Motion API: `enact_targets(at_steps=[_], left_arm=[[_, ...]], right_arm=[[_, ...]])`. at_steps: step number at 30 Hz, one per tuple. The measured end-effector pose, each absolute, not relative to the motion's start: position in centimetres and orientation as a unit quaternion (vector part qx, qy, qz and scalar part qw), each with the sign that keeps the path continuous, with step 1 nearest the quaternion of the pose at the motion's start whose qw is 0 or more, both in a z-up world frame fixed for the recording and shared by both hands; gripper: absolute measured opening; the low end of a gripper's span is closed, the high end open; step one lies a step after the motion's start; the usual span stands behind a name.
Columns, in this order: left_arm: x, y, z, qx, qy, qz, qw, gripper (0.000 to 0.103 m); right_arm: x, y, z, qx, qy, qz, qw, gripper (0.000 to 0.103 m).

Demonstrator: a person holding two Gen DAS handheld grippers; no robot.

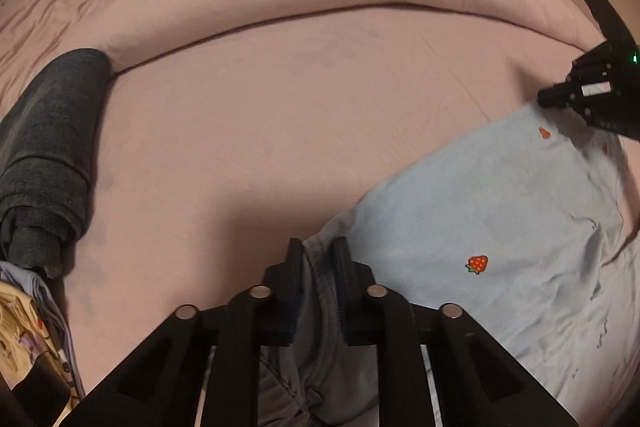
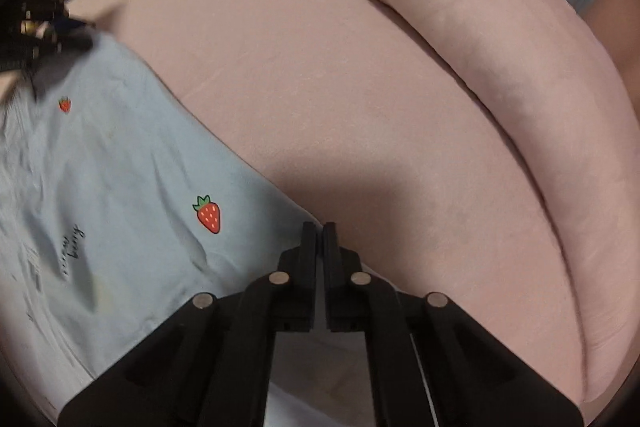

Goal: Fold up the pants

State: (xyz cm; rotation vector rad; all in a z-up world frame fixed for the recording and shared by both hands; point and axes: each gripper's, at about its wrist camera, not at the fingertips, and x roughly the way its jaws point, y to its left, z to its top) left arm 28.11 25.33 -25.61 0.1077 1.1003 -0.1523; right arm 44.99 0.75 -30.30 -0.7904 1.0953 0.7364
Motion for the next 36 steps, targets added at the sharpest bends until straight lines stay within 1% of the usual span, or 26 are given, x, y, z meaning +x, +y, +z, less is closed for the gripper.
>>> enact_targets(at_steps=[3, 6, 8, 9, 10, 11, 12, 13, 15, 16, 18, 19, 21, 22, 23, 24, 25, 26, 27, 29, 31, 32, 33, 34, 35, 36], left_arm=[[27.9, 25.3, -25.5, 0.057, 0.507, -0.055, 0.858, 0.013], [29.0, 26.0, -25.6, 0.04, 0.507, -0.035, 0.86, 0.013], [29.0, 26.1, -24.8, 0.037, 0.502, -0.016, 0.864, 0.021], [29.0, 26.2, -24.3, 0.044, 0.494, -0.008, 0.869, 0.028], [28.4, 26.7, -23.4, 0.064, 0.477, 0.022, 0.876, 0.04], [27.8, 26.9, -22.7, 0.072, 0.47, 0.034, 0.879, 0.046], [27.2, 27.4, -22.1, 0.069, 0.465, 0.033, 0.882, 0.052], [26.3, 28.0, -21.4, 0.056, 0.46, 0.024, 0.886, 0.052], [24.6, 28.3, -20.4, 0.035, 0.458, -0.013, 0.888, 0.052], [24.3, 27.5, -20.3, 0.031, 0.461, -0.039, 0.886, 0.052], [24.1, 26.0, -20.8, 0.035, 0.479, -0.077, 0.874, 0.052], [24.2, 25.0, -21.7, 0.043, 0.488, -0.086, 0.868, 0.052], [25.5, 24.3, -24.3, 0.073, 0.516, -0.033, 0.853, 0.052], [26.8, 24.6, -25.9, 0.085, 0.524, 0.01, 0.848, 0.065], [27.5, 25.5, -26.4, 0.06, 0.522, 0.028, 0.85, 0.075], [27.9, 26.4, -26.3, 0.026, 0.52, 0.044, 0.853, 0.084], [28.1, 27.7, -25.9, -0.023, 0.519, 0.068, 0.852, 0.083], [27.9, 28.3, -25.3, -0.04, 0.512, 0.083, 0.854, 0.083], [27.3, 28.7, -24.5, -0.048, 0.5, 0.089, 0.86, 0.083], [25.5, 29.1, -22.6, -0.044, 0.478, 0.094, 0.872, 0.083], [23.2, 29.3, -21.5, -0.058, 0.475, 0.068, 0.876, 0.083], [21.8, 29.6, -21.5, -0.07, 0.476, 0.052, 0.875, 0.083], [20.8, 29.5, -21.7, -0.082, 0.482, 0.038, 0.872, 0.083], [19.9, 30.3, -21.7, -0.091, 0.488, 0.028, 0.867, 0.083], [19.3, 30.3, -22.1, -0.104, 0.495, 0.016, 0.862, 0.083], [18.9, 29.9, -22.7, -0.116, 0.501, 0.007, 0.858, 0.083]], right_arm=[[45.4, 2.8, -31.1, -0.378, 0.488, 0.324, 0.717, 0.001], [46.6, 4.2, -31.3, -0.366, 0.479, 0.288, 0.744, 0.0], [47.7, 4.5, -31.4, -0.351, 0.477, 0.26, 0.763, 0.0], [47.9, 4.5, -31.1, -0.334, 0.476, 0.255, 0.773, 0.004], [47.7, 4.1, -30.4, -0.311, 0.477, 0.265, 0.778, 0.004], [47.4, 4.0, -29.6, -0.29, 0.473, 0.273, 0.786, 0.001], [46.9, 3.6, -28.6, -0.265, 0.466, 0.278, 0.797, 0.003], [46.4, 3.0, -27.8, -0.242, 0.466, 0.282, 0.803, 0.005], [45.3, 2.4, -27.2, -0.22, 0.466, 0.276, 0.811, 0.02], [44.9, 2.0, -26.9, -0.213, 0.471, 0.276, 0.81, 0.022], [43.8, 0.1, -27.6, -0.211, 0.489, 0.273, 0.801, 0.019], [43.7, 0.0, -28.7, -0.22, 0.502, 0.267, 0.792, 0.019], [44.4, -0.1, -31.6, -0.259, 0.526, 0.23, 0.777, 0.02], [45.1, 0.4, -32.7, -0.266, 0.52, 0.222, 0.78, 0.021], [45.8, 0.7, -32.4, -0.246, 0.503, 0.22, 0.799, 0.023], [46.6, 0.5, -32.4, -0.225, 0.513, 0.204, 0.803, 0.023], [47.7, 0.7, -32.5, -0.194, 0.526, 0.186, 0.806, 0.024], [48.4, 1.2, -32.3, -0.179, 0.531, 0.173, 0.81, 0.024], [48.4, 2.0, -32.0, -0.188, 0.524, 0.163, 0.814, 0.026], [47.5, 3.5, -30.9, -0.223, 0.5, 0.148, 0.824, 0.027], [45.4, 4.0, -28.9, -0.207, 0.48, 0.18, 0.833, 0.027], [44.6, 4.0, -28.2, -0.198, 0.476, 0.189, 0.836, 0.029], [43.3, 3.9, -27.4, -0.178, 0.475, 0.206, 0.836, 0.034], [42.0, 2.2, -27.1, -0.162, 0.478, 0.226, 0.833, 0.036], [40.7, 2.1, -27.1, -0.15, 0.483, 0.254, 0.824, 0.037], [39.4, 1.5, -27.4, -0.15, 0.488, 0.281, 0.813, 0.036]])
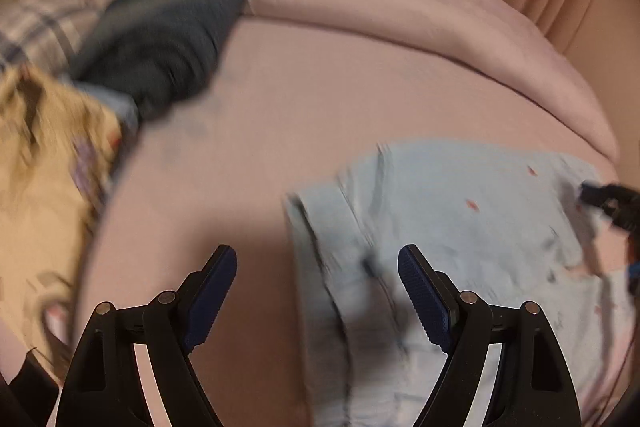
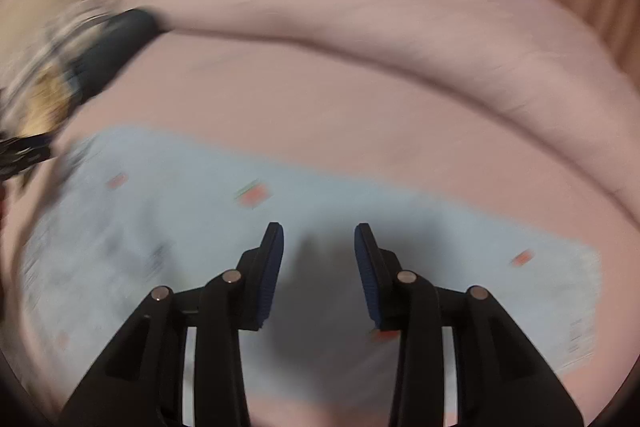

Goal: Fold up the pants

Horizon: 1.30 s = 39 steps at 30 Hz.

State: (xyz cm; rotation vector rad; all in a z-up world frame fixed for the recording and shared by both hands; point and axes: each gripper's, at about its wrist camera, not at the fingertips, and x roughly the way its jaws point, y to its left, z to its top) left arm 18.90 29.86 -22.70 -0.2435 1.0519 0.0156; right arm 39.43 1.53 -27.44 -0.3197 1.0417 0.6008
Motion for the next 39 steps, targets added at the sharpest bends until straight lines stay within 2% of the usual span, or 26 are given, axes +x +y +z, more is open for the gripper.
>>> enact_targets(at_steps=[2, 4, 5, 11, 12, 16, 21, 28, 32, 34, 38, 39], left_arm=[[19.2, 29.1, -24.8, -0.136, 0.522, 0.005, 0.842, 0.083], [20.0, 29.4, -26.1, -0.154, 0.534, 0.013, 0.831, 0.084], [20.0, 29.2, -26.1, -0.154, 0.528, 0.017, 0.835, 0.084], [21.5, 30.3, -25.6, -0.204, 0.516, 0.006, 0.832, 0.084], [21.6, 30.5, -25.5, -0.204, 0.513, 0.013, 0.834, 0.084], [22.8, 30.5, -25.1, -0.211, 0.506, 0.025, 0.836, 0.084], [25.0, 29.8, -23.4, -0.144, 0.5, 0.026, 0.854, 0.084], [29.5, 27.0, -24.2, -0.011, 0.536, -0.026, 0.844, 0.084], [31.3, 25.5, -24.7, 0.032, 0.553, -0.061, 0.83, 0.084], [32.5, 24.3, -25.6, 0.059, 0.573, -0.076, 0.814, 0.076], [34.0, 23.5, -26.0, 0.06, 0.584, -0.093, 0.804, 0.07], [34.2, 23.5, -26.1, 0.054, 0.586, -0.102, 0.802, 0.064]], right_arm=[[37.7, 1.1, -29.0, -0.175, 0.5, 0.306, 0.791, 0.035], [37.0, 1.3, -32.4, -0.238, 0.525, 0.26, 0.774, 0.034], [37.1, 0.7, -32.8, -0.232, 0.507, 0.269, 0.785, 0.034], [40.5, -4.7, -31.3, -0.17, 0.524, 0.132, 0.824, 0.036], [40.3, -4.9, -30.7, -0.153, 0.525, 0.134, 0.827, 0.039], [38.2, -3.9, -28.7, -0.134, 0.501, 0.196, 0.832, 0.04], [37.9, -1.3, -29.3, -0.165, 0.491, 0.225, 0.826, 0.04], [36.2, -4.8, -29.7, -0.202, 0.493, 0.242, 0.811, 0.04], [36.7, -4.2, -30.5, -0.22, 0.496, 0.239, 0.805, 0.04], [36.9, -4.3, -30.8, -0.221, 0.5, 0.24, 0.802, 0.04], [36.9, -4.6, -31.2, -0.222, 0.503, 0.243, 0.799, 0.04], [36.9, -4.7, -31.2, -0.222, 0.503, 0.245, 0.799, 0.04]])
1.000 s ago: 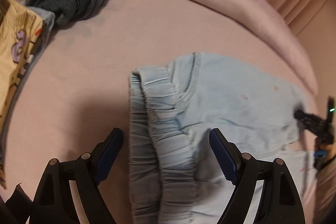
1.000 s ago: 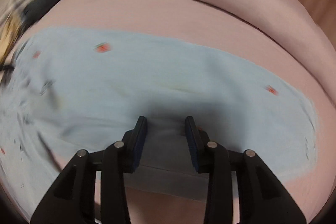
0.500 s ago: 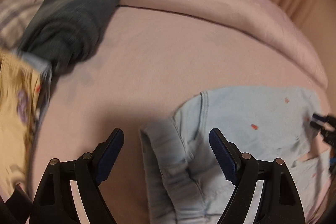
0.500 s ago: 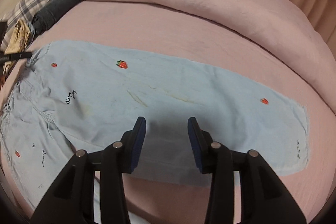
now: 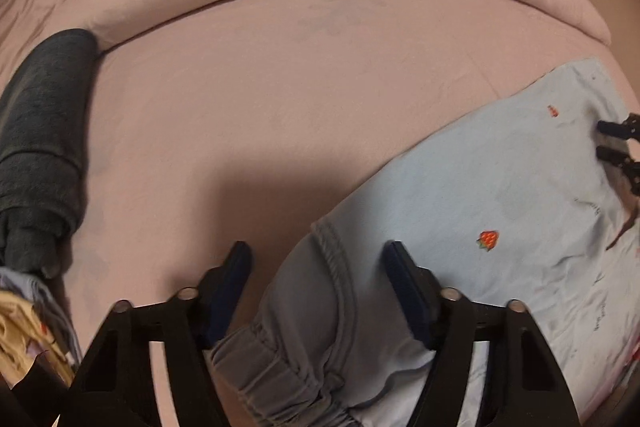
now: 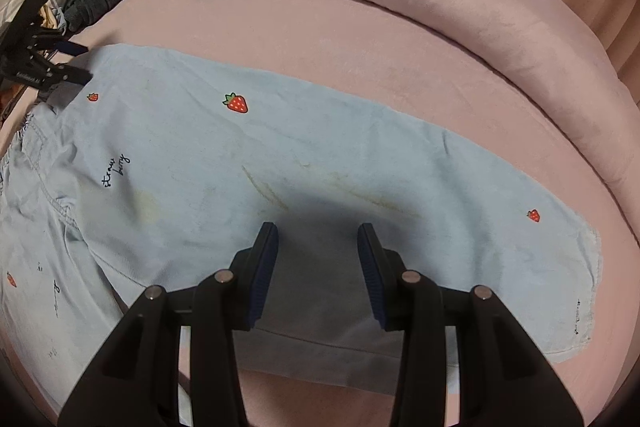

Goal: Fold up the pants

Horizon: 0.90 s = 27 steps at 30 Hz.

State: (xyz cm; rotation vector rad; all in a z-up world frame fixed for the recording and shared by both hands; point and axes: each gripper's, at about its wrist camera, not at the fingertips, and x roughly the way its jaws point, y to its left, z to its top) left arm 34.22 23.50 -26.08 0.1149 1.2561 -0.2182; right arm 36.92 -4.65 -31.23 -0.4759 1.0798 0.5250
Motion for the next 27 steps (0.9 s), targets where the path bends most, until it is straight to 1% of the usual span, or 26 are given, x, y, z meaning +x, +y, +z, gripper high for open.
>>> enact_targets(at_steps=[1, 3, 5, 7, 8, 9, 14, 18, 22, 24, 27], left_arm=[[34.3, 23.3, -26.1, 0.05, 0.588, -0.109, 0.8, 0.057], [34.4, 23.1, -26.2, 0.051, 0.589, -0.119, 0.797, 0.052], [34.6, 22.6, -26.1, 0.055, 0.589, -0.129, 0.796, 0.043], [34.5, 22.2, -25.9, 0.063, 0.589, -0.136, 0.795, 0.022], [34.4, 21.9, -25.8, 0.075, 0.586, -0.133, 0.796, 0.019], [34.1, 21.9, -25.7, 0.082, 0.584, -0.133, 0.797, 0.012], [32.9, 21.5, -24.8, 0.112, 0.565, -0.133, 0.806, 0.005], [30.1, 21.6, -22.6, 0.115, 0.533, -0.147, 0.825, 0.004], [26.6, 21.3, -20.6, 0.112, 0.499, -0.168, 0.843, 0.004], [24.9, 21.3, -20.1, 0.116, 0.493, -0.172, 0.845, 0.004], [23.8, 20.6, -19.4, 0.122, 0.482, -0.182, 0.848, 0.004]], right_arm=[[36.9, -4.7, -31.3, -0.223, 0.503, 0.246, 0.798, 0.04], [37.0, -4.9, -31.2, -0.229, 0.503, 0.247, 0.795, 0.04], [37.0, -4.9, -31.1, -0.235, 0.501, 0.249, 0.795, 0.041], [37.1, -4.9, -30.8, -0.239, 0.497, 0.251, 0.796, 0.041], [37.0, -4.9, -30.8, -0.24, 0.495, 0.251, 0.797, 0.041], [37.0, -4.8, -30.6, -0.242, 0.492, 0.252, 0.798, 0.041], [37.4, -3.8, -29.9, -0.268, 0.475, 0.268, 0.794, 0.041], [38.5, -2.0, -28.9, -0.308, 0.445, 0.301, 0.785, 0.041], [40.4, -0.5, -28.5, -0.364, 0.433, 0.326, 0.758, 0.048], [41.4, 0.1, -29.1, -0.408, 0.433, 0.328, 0.734, 0.054], [42.4, 0.9, -30.7, -0.469, 0.446, 0.327, 0.688, 0.054]])
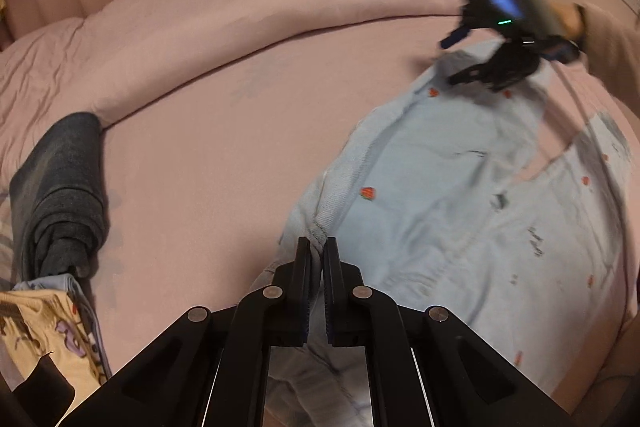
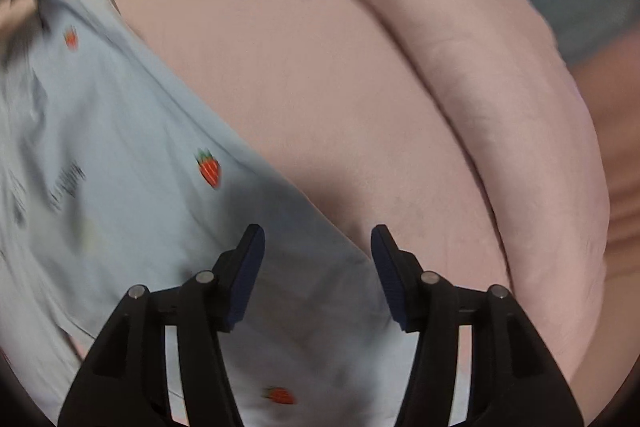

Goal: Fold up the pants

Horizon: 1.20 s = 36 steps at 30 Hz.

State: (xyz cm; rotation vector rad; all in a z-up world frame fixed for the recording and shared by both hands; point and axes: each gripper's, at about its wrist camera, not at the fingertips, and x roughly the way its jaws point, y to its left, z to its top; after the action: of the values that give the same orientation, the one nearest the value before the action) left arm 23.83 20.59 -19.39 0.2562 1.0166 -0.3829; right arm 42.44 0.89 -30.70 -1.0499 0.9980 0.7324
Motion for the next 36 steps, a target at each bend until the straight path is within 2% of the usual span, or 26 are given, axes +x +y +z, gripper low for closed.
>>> enact_targets(at_steps=[4, 5, 6, 7, 12, 17, 25, 31, 36], left_arm=[[22.7, 20.2, -18.8, 0.12, 0.47, -0.191, 0.853, 0.004], [22.4, 20.5, -18.7, 0.117, 0.471, -0.191, 0.853, 0.004], [22.3, 20.2, -18.5, 0.113, 0.472, -0.19, 0.853, 0.004], [22.3, 20.2, -18.4, 0.113, 0.472, -0.186, 0.855, 0.004], [21.4, 20.5, -17.2, 0.089, 0.459, -0.175, 0.867, 0.004], [18.5, 20.2, -14.5, 0.079, 0.428, -0.17, 0.884, 0.004], [13.7, 18.8, -12.7, 0.122, 0.394, -0.12, 0.903, 0.004], [8.1, 18.5, -15.2, 0.139, 0.398, -0.106, 0.9, 0.004], [5.1, 19.3, -21.9, 0.127, 0.466, -0.112, 0.869, 0.004]], right_arm=[[42.9, 1.6, -32.0, -0.514, 0.451, 0.337, 0.647, 0.052], [43.1, 1.6, -32.0, -0.504, 0.462, 0.344, 0.644, 0.039], [43.1, 1.6, -31.9, -0.498, 0.473, 0.347, 0.639, 0.008], [42.8, 1.5, -31.7, -0.499, 0.473, 0.348, 0.637, 0.001], [39.8, -0.4, -28.7, -0.495, 0.44, 0.331, 0.672, 0.002], [35.4, -3.2, -22.3, -0.472, 0.395, 0.308, 0.725, 0.002], [26.7, -6.6, -15.1, -0.468, 0.326, 0.277, 0.773, 0.002], [16.0, -8.9, -16.0, -0.52, 0.269, 0.257, 0.769, 0.002], [8.2, -10.7, -22.0, -0.519, 0.301, 0.3, 0.742, 0.002]])
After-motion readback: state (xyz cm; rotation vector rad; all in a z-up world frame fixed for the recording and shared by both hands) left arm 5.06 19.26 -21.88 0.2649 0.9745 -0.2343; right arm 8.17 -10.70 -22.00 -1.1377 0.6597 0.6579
